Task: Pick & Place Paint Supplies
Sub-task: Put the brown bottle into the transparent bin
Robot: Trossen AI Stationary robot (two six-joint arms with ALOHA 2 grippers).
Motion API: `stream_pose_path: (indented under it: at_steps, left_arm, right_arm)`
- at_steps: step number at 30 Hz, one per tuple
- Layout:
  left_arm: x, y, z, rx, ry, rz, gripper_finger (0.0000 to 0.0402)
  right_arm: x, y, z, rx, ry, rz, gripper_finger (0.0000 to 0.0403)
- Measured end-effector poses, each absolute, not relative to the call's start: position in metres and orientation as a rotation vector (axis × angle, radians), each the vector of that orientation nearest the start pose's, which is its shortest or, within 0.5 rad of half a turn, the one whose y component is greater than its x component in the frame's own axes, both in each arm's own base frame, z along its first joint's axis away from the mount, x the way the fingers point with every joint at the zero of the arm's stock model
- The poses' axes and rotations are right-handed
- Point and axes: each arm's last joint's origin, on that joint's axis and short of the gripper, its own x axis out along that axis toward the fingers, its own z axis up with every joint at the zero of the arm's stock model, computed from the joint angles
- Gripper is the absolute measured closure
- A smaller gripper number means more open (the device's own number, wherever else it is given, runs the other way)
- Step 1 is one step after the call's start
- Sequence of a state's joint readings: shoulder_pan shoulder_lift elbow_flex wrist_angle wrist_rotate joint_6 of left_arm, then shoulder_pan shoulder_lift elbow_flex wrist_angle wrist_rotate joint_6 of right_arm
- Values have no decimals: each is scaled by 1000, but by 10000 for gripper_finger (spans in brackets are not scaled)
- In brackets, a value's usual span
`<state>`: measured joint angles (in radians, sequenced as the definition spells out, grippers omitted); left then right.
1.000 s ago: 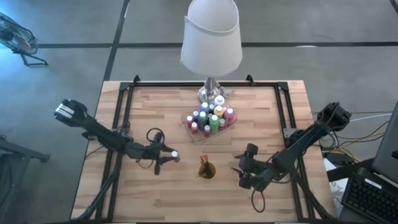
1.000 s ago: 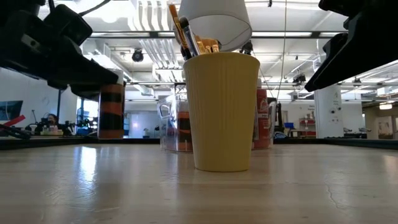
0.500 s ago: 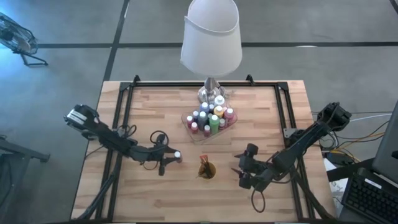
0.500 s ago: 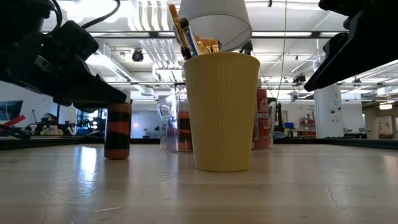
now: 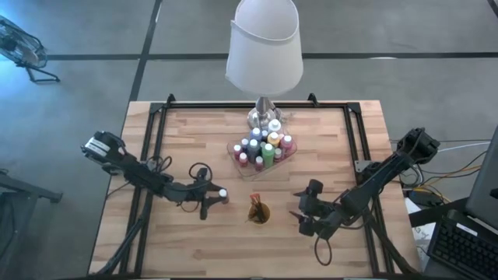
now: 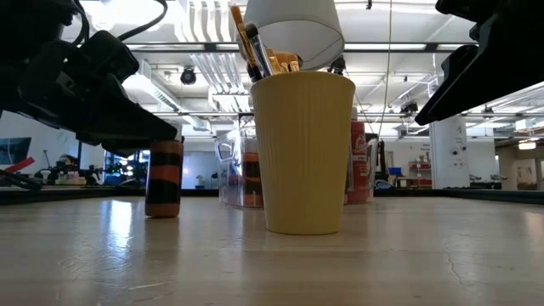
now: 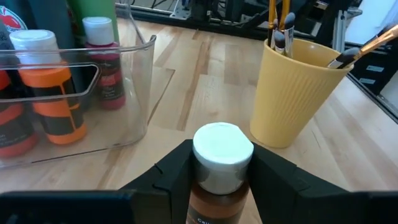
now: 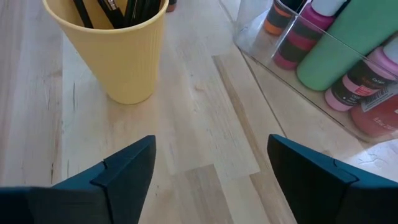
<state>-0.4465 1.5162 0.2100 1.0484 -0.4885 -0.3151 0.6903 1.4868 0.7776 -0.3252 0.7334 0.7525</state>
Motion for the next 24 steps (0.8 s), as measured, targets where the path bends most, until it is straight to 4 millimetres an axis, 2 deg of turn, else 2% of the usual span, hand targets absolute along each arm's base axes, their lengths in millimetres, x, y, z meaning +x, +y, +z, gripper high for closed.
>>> stream_pose_path:
  at_steps: [9, 24]
  left_arm:
    - [203, -83, 123, -200, 226, 61, 199]
    - [200, -82, 134, -155, 207, 35, 193]
  right_arm:
    - [219, 156, 176, 39, 700, -318, 81]
    - [219, 156, 176, 38, 700, -317, 53]
